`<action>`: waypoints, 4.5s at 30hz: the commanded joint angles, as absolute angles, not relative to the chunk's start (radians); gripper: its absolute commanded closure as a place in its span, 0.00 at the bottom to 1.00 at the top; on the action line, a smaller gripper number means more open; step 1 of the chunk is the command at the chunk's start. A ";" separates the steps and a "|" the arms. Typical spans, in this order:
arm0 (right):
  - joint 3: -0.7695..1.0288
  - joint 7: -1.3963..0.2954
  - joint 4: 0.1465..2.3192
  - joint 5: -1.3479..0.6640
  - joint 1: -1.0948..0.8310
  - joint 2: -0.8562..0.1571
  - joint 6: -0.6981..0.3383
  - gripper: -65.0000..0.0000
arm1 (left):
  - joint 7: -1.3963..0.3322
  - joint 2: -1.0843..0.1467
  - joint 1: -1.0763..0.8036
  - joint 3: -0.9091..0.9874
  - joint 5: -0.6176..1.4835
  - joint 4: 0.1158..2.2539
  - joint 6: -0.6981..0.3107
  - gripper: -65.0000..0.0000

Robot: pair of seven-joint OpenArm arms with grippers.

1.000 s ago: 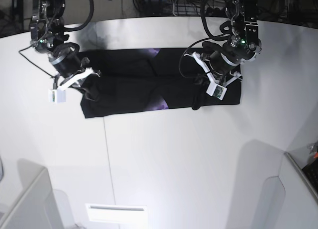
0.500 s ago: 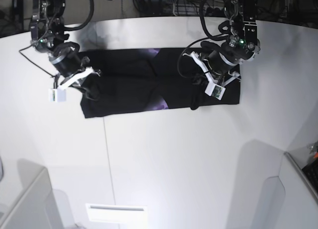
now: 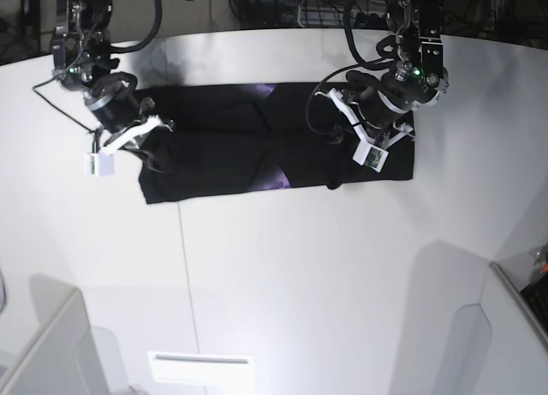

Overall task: Fold the T-shirt properly
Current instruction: 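Fold the strip end with the left gripper toward the right gripper, then release the left gripper and regrasp the new folded edge with both grippers, then lift the strip end with the right gripper and fold it toward the left gripper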

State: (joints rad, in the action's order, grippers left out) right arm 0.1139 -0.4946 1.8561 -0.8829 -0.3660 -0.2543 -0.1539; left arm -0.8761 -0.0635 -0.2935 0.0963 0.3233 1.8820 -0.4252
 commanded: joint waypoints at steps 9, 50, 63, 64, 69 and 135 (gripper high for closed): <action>0.119 -0.472 1.870 -0.894 -0.361 -0.263 -0.162 1.00 | -0.857 -0.065 -0.251 -0.016 0.341 1.882 -0.427 0.30; 0.145 -0.693 1.486 -0.992 -0.194 -0.360 -0.170 0.34 | -0.848 -0.173 -0.344 0.759 0.331 1.678 -0.698 1.00; 0.045 -0.691 1.458 -0.990 -0.188 -0.358 -0.165 0.36 | -0.849 -0.151 -0.285 0.608 0.329 1.600 -0.698 1.00; 0.044 -0.691 1.443 -0.990 -0.186 -0.358 -0.165 0.36 | -0.849 -0.151 -0.285 0.591 0.329 1.592 -0.698 1.00; 0.039 -0.688 1.403 -0.990 -0.179 -0.355 -0.168 0.36 | -0.848 -0.137 -0.266 0.519 0.329 1.578 -0.622 1.00; -0.214 -1.001 2.014 -0.338 -0.160 0.082 -0.160 1.00 | -0.851 -0.104 -0.222 0.329 0.329 1.586 -0.601 1.00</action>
